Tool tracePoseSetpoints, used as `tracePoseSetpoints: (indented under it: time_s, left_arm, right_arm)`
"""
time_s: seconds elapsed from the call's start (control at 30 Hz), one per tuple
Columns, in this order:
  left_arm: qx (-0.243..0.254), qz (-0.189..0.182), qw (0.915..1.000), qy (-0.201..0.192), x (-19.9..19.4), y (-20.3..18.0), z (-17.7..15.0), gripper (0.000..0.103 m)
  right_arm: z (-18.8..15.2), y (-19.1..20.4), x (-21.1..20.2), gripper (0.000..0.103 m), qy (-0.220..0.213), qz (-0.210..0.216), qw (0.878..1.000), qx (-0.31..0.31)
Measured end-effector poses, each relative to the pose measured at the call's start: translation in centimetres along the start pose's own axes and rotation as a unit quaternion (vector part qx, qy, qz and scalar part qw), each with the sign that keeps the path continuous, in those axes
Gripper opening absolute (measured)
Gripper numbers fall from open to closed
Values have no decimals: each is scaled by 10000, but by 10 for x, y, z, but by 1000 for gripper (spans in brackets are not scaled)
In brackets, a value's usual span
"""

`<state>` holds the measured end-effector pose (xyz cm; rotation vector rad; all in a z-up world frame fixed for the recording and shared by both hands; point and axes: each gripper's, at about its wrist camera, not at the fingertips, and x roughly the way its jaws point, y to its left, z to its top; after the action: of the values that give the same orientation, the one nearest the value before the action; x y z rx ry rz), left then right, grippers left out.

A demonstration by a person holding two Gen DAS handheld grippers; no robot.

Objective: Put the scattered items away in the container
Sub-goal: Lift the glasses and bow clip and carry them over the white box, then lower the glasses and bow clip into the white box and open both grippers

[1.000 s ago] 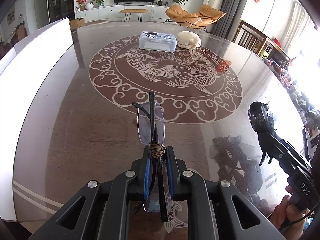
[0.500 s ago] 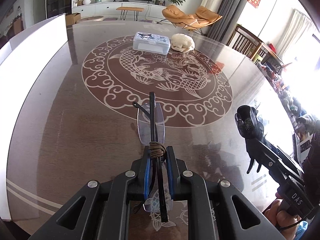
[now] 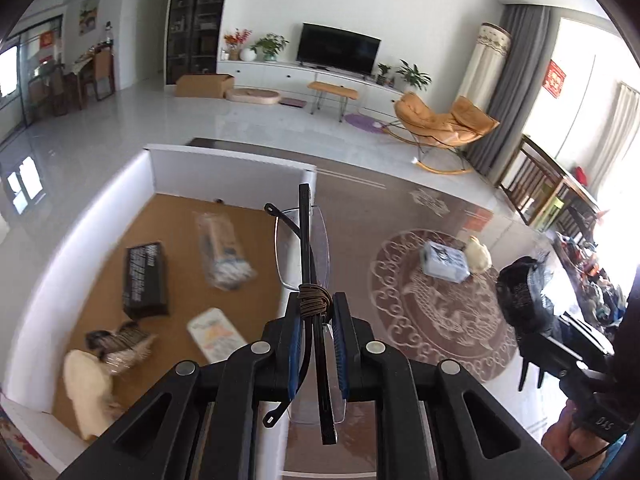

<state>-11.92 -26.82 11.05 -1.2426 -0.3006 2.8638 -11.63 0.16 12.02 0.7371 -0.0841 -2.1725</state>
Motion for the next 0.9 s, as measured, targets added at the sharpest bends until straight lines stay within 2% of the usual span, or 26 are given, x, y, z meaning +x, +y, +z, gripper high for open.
tracePoseSetpoints:
  time_s: [0.07,0.17,0.3,0.47,0.67,0.9]
  left_arm:
    - [-194,135,9997,55,-5,33,3,14]
    - [-373,311,9984,278,-1,69,-8,14]
    - [-668,370,9948,672,12,106,-37,14]
    - [-845,391,9900,1056,28,125,-67,14]
    - [-850,398,9872,1290,39,123,-84,12]
    - [-1151,296,9820,1467,47,137,-95,20]
  right_arm:
    - [20,25,32,39,134,258,9995,-92]
    - [29,59,84,39,521,509,9971,-220]
    - [15,91,149,39,1282,600,9889,-447]
    - [-13,115,205,39,2187,472,9696,-994]
    - [-40,126,237,42,2733,208,9489,-1562]
    - [-47,129,246,43,2882,85,9414,-1749]
